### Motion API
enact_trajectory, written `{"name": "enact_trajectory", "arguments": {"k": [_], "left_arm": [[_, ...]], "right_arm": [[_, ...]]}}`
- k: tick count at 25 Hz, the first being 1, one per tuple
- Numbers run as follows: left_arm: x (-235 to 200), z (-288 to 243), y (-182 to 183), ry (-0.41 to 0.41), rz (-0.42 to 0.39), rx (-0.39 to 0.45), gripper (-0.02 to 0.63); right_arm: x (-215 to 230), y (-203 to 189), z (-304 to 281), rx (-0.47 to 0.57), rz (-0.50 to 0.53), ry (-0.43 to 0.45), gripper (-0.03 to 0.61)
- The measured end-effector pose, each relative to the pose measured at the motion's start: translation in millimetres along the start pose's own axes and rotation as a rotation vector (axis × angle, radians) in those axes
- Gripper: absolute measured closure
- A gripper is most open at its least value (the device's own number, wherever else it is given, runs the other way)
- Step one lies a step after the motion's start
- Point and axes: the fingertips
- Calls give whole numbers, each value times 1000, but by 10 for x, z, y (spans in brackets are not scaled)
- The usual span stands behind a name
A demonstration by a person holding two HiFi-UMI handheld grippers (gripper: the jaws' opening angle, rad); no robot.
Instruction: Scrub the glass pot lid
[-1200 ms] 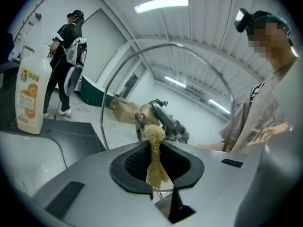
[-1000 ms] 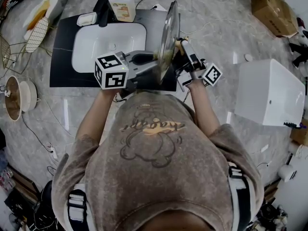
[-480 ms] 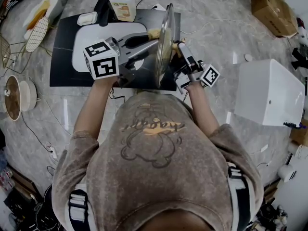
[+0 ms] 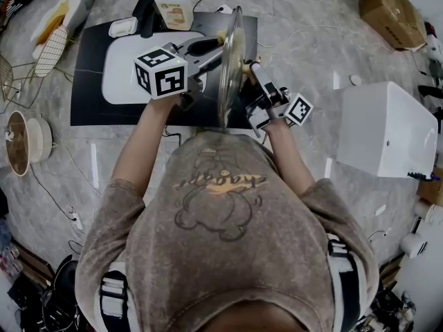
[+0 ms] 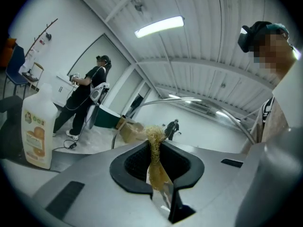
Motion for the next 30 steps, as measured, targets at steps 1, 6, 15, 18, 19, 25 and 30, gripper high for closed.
{"name": "enact_trajectory", "arguments": {"k": [1,6,15,18,19,25,30], "left_arm": [[-29,-25,-44,11,-9,-12,548],[-167,-112,-355,43,-21,-81,548],[-167,-187,-943,26,65,-207,548],[-68,-185,-1049,-8,91,-241,548],[-29,-183,-1063,-21,101,-244,548],[206,-86,-990,-88,166,-204,548],[307,45,-891,-118,230,-140,548]], "right_arm": [[-10,-10,-1,-2,-1,1,400],[-22,-71,-22,-16,-1,3,399],[-63,-57,-23,-12,-2,10,399],[-42,-32,-18,-11,6,2,399],[-29,-23,-12,-11,8,-1,399],[59,27,86,9,8,-26,399],[124,51,178,10,19,-52,399]]}}
Point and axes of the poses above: the fingertips, and each gripper's own axes: z backward along the fingers, x to its right, y out of its top, and after that the axes turned 11 degrees about -z, right-handed
